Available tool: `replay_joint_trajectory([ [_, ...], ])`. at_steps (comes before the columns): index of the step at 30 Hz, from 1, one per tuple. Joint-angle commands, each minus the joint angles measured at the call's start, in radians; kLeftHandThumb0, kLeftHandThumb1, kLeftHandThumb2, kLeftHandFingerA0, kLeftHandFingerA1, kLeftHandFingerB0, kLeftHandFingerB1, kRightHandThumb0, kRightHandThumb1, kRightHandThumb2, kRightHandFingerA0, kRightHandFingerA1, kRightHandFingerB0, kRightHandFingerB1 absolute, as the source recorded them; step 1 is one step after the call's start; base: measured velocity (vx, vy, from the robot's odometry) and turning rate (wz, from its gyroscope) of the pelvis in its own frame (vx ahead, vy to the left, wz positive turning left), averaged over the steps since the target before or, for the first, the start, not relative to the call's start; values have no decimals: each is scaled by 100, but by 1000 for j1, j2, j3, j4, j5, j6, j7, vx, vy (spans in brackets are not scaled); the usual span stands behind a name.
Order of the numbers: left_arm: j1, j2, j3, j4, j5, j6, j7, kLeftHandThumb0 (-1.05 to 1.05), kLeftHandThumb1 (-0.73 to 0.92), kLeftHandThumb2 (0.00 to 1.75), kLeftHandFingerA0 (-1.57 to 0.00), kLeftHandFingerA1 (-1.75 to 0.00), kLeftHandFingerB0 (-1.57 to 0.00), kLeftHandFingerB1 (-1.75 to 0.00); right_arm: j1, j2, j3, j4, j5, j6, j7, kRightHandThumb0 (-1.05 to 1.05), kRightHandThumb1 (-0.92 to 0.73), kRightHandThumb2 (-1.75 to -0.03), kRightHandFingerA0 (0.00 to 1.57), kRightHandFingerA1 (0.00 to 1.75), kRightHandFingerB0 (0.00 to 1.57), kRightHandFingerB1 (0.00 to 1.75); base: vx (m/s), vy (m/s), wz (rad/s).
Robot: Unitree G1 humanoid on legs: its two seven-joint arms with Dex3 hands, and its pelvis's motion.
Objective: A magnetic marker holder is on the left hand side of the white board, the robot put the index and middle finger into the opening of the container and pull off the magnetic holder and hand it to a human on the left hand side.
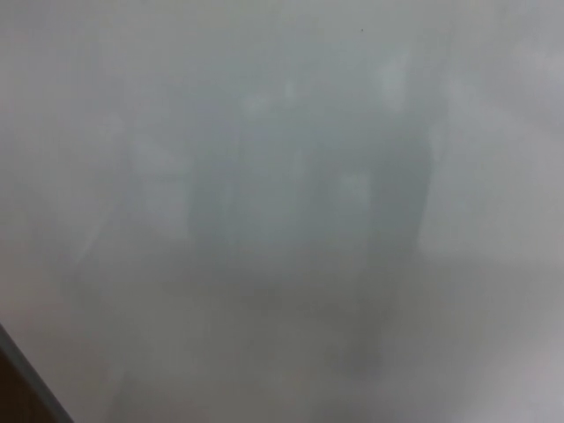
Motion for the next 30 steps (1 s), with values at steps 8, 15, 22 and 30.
replay_joint_trajectory([
  [8,-145,62,-157,206,340,-239,139,-77,54,90,0,-20,0,-17,-14,4,20,13,-22,6,-13,-59,-70,-62,89,53,71,48,0,0,0],
  [15,-218,94,-222,294,505,-342,317,-73,51,87,0,-17,0,-19,-30,10,49,36,-37,17,-12,-59,-70,-62,88,53,70,48,0,0,0],
  [22,-292,70,-315,352,605,-337,501,-54,42,80,-1,-36,0,-25,-26,-2,72,35,-57,7,-15,-61,-71,-62,87,52,68,47,0,0,0],
  [30,-386,-47,-632,385,894,-477,570,-53,43,82,0,-37,0,-26,-2,-32,0,13,6,-21,5,-60,-73,-63,89,53,69,48,0,0,0],
])
